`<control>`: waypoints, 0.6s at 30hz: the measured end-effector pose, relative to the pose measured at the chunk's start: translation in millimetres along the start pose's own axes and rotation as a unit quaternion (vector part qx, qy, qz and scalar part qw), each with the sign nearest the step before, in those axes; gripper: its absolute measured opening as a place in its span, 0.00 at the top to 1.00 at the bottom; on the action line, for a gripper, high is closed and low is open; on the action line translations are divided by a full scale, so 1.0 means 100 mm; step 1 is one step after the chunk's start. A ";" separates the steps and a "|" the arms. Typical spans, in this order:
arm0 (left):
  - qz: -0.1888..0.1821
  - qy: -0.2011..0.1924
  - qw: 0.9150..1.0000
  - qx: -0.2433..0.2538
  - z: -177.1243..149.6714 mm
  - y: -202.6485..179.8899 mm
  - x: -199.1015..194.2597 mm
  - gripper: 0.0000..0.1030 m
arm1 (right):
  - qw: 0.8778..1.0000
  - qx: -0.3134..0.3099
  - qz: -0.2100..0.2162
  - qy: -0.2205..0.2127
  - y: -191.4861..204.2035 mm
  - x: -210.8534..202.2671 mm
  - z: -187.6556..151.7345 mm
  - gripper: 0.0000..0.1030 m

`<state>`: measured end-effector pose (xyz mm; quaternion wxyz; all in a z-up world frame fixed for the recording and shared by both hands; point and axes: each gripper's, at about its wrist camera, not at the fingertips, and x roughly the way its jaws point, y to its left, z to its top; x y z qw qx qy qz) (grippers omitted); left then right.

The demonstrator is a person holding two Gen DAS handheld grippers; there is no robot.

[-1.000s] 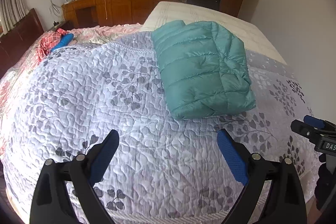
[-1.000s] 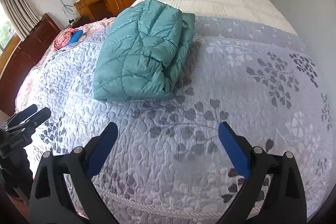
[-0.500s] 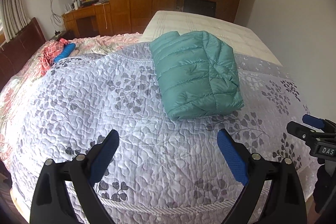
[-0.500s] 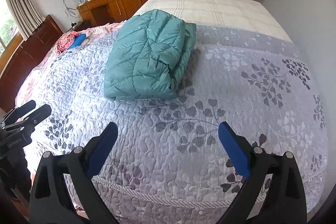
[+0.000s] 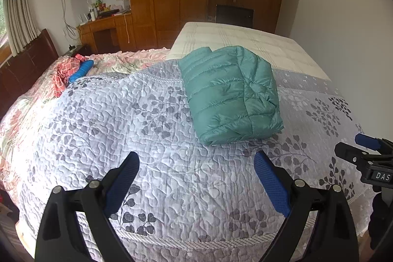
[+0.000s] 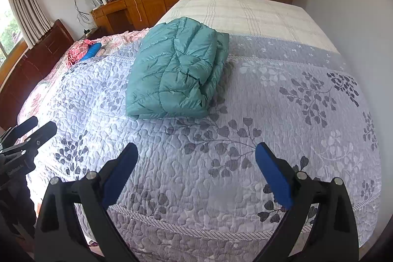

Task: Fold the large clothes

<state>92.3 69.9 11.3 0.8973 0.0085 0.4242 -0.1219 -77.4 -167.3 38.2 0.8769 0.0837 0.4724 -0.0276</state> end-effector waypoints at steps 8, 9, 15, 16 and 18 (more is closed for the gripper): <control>0.005 -0.006 1.000 0.005 0.00 -0.01 -0.03 0.08 | 1.000 0.001 0.001 0.000 0.00 -0.01 0.00 0.07; 0.004 -0.007 1.000 0.006 0.00 -0.01 -0.04 0.08 | 1.000 0.000 0.001 -0.001 0.00 -0.01 0.00 0.07; 0.006 -0.008 1.000 0.009 0.01 -0.02 -0.04 0.08 | 1.000 0.001 0.001 -0.001 0.00 0.00 0.00 0.07; 0.006 -0.008 1.000 0.009 0.01 -0.02 -0.04 0.08 | 1.000 0.001 0.001 -0.001 0.00 -0.01 0.00 0.07; 0.008 -0.009 1.000 0.011 0.01 -0.02 -0.04 0.08 | 1.000 0.001 0.001 -0.002 0.01 -0.02 0.00 0.07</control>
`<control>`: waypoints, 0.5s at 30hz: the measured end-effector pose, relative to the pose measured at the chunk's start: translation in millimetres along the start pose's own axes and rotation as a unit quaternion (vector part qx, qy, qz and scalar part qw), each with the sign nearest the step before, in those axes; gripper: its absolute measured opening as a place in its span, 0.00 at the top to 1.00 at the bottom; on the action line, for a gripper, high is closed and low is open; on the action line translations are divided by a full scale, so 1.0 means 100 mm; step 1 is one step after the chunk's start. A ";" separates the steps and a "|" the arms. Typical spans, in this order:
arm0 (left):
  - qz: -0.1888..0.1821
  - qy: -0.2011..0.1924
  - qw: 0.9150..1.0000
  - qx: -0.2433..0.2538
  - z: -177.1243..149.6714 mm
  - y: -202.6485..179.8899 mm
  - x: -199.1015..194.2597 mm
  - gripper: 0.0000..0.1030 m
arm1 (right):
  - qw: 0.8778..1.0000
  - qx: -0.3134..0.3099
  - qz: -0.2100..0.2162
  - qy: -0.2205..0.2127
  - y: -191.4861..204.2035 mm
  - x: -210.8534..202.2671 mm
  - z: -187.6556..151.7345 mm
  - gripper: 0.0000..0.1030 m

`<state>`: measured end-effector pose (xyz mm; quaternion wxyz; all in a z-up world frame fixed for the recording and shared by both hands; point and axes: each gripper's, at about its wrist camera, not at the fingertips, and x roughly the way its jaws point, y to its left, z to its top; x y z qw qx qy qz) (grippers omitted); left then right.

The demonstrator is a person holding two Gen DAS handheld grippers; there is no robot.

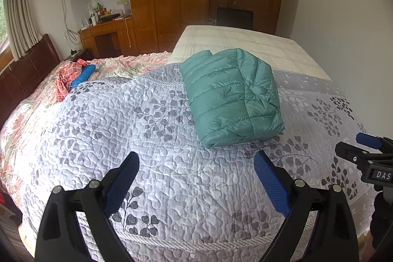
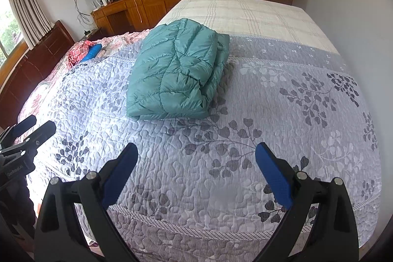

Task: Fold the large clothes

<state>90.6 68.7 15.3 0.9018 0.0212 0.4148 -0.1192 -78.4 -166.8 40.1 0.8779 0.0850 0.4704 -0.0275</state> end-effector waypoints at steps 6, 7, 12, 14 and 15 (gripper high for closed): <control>0.004 -0.005 1.000 0.008 0.01 -0.01 -0.01 0.08 | 1.000 0.000 0.000 -0.001 0.01 -0.01 0.01 0.07; 0.004 -0.005 1.000 0.009 0.01 -0.01 -0.01 0.08 | 1.000 0.000 0.000 -0.001 0.01 -0.01 0.01 0.07; 0.004 -0.005 1.000 0.009 0.02 -0.01 0.00 0.08 | 1.000 0.001 0.001 0.000 0.01 -0.01 0.02 0.07; 0.004 -0.005 1.000 0.010 0.02 -0.01 0.01 0.08 | 1.000 0.001 0.000 0.000 0.02 -0.01 0.02 0.07; 0.004 -0.005 1.000 0.010 0.02 -0.01 0.01 0.08 | 1.000 0.001 0.000 0.000 0.01 0.00 0.03 0.07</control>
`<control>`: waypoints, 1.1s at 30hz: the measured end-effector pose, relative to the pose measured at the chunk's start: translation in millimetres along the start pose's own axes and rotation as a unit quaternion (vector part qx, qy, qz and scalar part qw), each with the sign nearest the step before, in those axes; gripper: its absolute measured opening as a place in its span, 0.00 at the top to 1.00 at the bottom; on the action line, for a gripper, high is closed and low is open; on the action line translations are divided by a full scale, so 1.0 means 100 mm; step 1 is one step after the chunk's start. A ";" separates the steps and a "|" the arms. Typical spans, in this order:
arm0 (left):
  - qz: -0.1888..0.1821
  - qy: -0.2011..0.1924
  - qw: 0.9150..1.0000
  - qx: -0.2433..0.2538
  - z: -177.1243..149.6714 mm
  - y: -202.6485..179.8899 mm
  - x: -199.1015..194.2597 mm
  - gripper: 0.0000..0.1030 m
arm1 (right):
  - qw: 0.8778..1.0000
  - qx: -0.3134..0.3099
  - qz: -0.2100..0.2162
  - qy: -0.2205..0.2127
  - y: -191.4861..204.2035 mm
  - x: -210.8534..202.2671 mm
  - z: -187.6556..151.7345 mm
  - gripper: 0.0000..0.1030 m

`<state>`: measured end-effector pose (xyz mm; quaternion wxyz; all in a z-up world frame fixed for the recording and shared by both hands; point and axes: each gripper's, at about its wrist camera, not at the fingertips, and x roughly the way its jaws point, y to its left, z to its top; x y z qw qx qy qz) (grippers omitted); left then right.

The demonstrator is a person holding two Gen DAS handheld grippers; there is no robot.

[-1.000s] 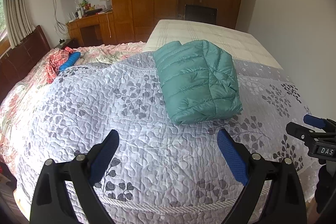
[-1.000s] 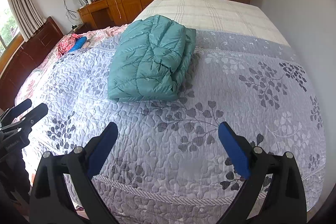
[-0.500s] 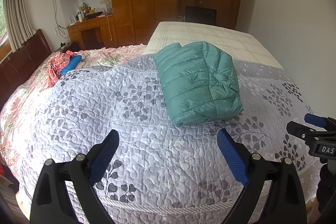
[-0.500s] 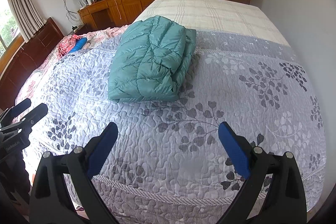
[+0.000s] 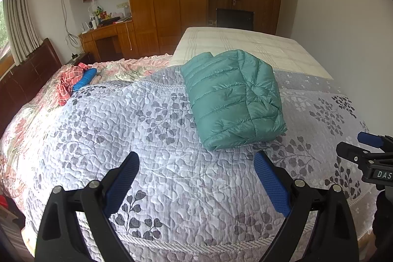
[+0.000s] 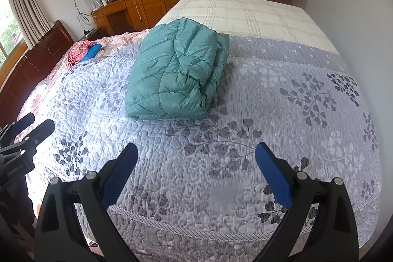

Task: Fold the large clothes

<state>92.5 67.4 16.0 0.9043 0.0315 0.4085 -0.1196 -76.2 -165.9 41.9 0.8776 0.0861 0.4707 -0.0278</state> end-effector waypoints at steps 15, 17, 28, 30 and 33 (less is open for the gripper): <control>0.000 0.014 1.000 0.002 0.02 0.05 0.09 0.08 | 1.000 0.000 0.000 0.003 -0.02 0.04 0.03 0.07; -0.001 0.013 1.000 0.003 0.02 0.05 0.09 0.08 | 1.000 0.000 0.000 0.004 -0.02 0.06 0.04 0.07; -0.011 0.010 1.000 0.007 0.01 0.05 0.09 0.08 | 1.000 -0.001 -0.001 0.006 -0.02 0.09 0.03 0.07; -0.011 0.010 1.000 0.007 0.01 0.05 0.09 0.08 | 1.000 0.000 0.000 0.006 -0.02 0.08 0.04 0.07; -0.011 0.010 1.000 0.008 0.01 0.04 0.09 0.08 | 1.000 0.000 0.000 0.006 -0.02 0.08 0.04 0.07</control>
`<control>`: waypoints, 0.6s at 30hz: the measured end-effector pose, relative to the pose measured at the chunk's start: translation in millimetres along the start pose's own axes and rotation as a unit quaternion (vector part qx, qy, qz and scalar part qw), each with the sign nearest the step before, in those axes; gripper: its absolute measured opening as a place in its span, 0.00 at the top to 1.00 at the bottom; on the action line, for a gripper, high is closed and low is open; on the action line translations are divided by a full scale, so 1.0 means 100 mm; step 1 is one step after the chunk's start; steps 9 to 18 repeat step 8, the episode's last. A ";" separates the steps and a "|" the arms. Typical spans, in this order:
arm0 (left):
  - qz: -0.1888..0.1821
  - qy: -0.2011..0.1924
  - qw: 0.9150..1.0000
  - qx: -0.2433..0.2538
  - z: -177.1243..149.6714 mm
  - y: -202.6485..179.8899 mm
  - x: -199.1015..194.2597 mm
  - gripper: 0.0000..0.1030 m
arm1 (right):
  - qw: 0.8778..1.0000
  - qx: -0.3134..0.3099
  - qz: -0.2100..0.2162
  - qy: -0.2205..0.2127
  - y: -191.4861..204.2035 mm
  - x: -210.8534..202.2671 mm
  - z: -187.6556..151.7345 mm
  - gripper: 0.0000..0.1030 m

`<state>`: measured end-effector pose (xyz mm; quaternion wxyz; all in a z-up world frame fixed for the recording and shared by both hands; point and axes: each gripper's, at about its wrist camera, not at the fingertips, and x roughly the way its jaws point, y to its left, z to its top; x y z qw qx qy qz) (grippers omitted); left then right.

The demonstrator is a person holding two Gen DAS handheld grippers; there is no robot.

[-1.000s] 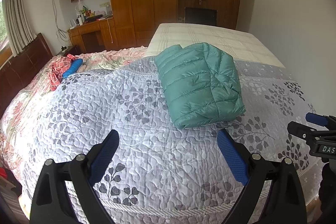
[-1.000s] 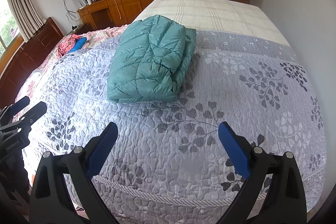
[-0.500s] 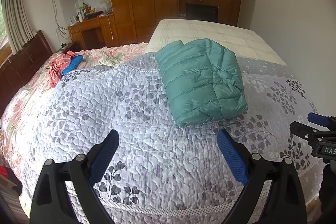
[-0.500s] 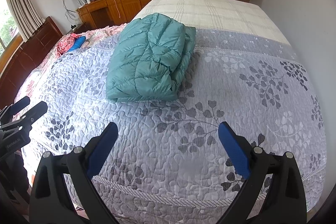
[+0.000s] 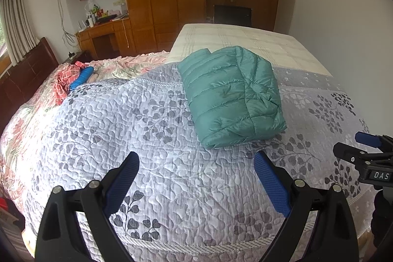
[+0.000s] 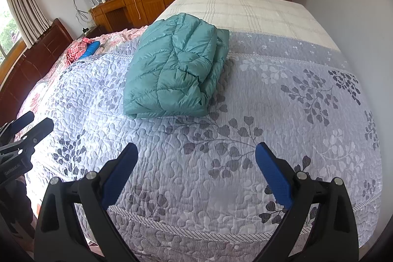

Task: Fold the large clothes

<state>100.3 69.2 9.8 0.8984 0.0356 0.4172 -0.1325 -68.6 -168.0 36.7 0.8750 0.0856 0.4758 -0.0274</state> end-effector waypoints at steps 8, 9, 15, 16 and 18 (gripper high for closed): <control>0.000 0.004 1.000 0.002 0.02 0.03 0.02 0.08 | 1.000 0.000 0.001 0.000 0.00 0.01 -0.01 0.07; 0.000 0.004 1.000 0.002 0.02 0.03 0.02 0.08 | 1.000 0.000 0.001 0.000 0.00 0.01 -0.01 0.07; 0.000 0.004 1.000 0.002 0.02 0.03 0.02 0.08 | 1.000 0.000 0.001 0.000 0.00 0.01 -0.01 0.07; 0.000 0.004 1.000 0.002 0.02 0.03 0.02 0.08 | 1.000 0.000 0.001 0.000 0.00 0.01 -0.01 0.07; 0.000 0.004 1.000 0.002 0.02 0.03 0.02 0.08 | 1.000 0.000 0.001 0.000 0.00 0.01 -0.01 0.07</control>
